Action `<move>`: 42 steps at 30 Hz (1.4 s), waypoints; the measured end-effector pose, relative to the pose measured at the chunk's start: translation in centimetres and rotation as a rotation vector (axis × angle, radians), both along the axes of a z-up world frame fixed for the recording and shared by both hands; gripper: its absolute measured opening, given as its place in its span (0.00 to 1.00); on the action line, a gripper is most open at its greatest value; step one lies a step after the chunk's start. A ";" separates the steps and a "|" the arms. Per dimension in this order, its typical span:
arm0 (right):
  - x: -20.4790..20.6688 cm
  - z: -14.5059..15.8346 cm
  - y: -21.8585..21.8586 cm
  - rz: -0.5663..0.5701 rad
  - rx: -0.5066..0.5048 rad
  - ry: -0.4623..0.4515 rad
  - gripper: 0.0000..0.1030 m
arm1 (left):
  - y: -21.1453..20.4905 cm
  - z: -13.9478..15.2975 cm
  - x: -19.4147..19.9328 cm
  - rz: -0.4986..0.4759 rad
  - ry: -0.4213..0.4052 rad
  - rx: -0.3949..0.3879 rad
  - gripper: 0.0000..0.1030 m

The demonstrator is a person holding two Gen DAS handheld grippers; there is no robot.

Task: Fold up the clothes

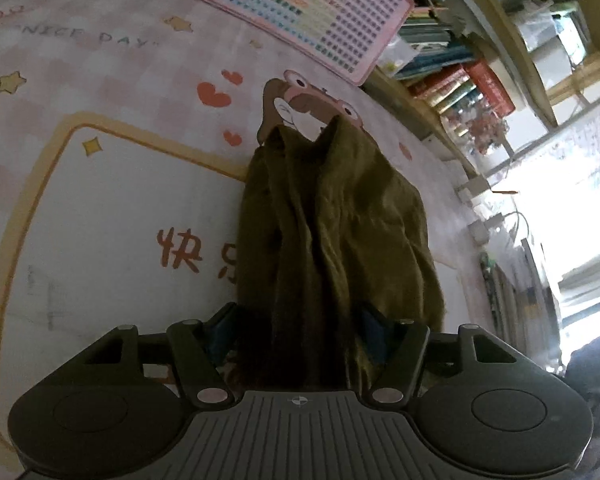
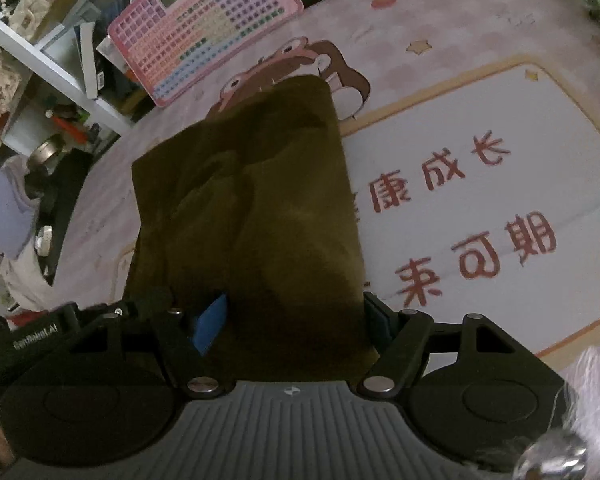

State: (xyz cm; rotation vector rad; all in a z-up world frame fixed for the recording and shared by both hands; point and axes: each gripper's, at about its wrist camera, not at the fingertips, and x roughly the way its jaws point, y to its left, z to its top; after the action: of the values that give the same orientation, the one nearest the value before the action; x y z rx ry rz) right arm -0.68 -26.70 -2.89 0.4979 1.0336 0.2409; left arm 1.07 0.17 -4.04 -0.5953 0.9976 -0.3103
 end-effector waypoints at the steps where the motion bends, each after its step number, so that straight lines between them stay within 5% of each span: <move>1: 0.0 0.1 0.3 0.005 -0.015 -0.006 0.58 | -0.2 0.1 -0.1 0.003 -0.002 0.008 0.47; 3: -0.1 0.6 0.9 0.025 -0.057 -0.030 0.47 | -0.6 0.8 -0.5 0.007 -0.027 0.032 0.28; 5: -0.7 1.8 1.9 0.074 -0.132 -0.104 0.29 | -1.4 2.0 -1.2 -0.004 -0.089 0.087 0.26; 7: -1.6 3.2 2.7 0.131 -0.201 -0.192 0.25 | -2.2 3.3 -1.8 -0.037 -0.140 0.144 0.25; 13: -2.1 2.9 1.4 0.136 -0.175 -0.142 0.25 | -1.3 2.3 -1.8 -0.071 -0.055 0.084 0.30; 20: -1.8 1.2 -0.4 0.061 -0.090 -0.033 0.52 | -0.5 0.8 -1.4 -0.038 0.007 0.022 0.41; 24: -1.4 -0.1 -1.3 0.022 0.003 0.016 0.55 | 0.0 -0.4 -1.0 -0.001 0.044 -0.049 0.42; 29: -1.1 -0.1 -0.1 0.064 0.002 -0.009 0.35 | -0.4 -0.5 -1.0 0.022 0.034 -0.055 0.31; 32: -1.7 0.8 0.3 0.083 -0.018 -0.061 0.25 | -1.0 1.2 -1.7 -0.003 -0.051 -0.004 0.27; 42: -4.4 4.9 1.9 0.160 -0.146 -0.288 0.23 | -1.3 4.8 -3.9 -0.042 -0.218 0.044 0.27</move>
State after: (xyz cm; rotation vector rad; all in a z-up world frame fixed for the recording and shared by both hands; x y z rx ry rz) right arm -5.06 -24.85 2.05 0.2391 0.8027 0.3656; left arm -2.85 -1.18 0.78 -0.4895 0.8054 -0.3814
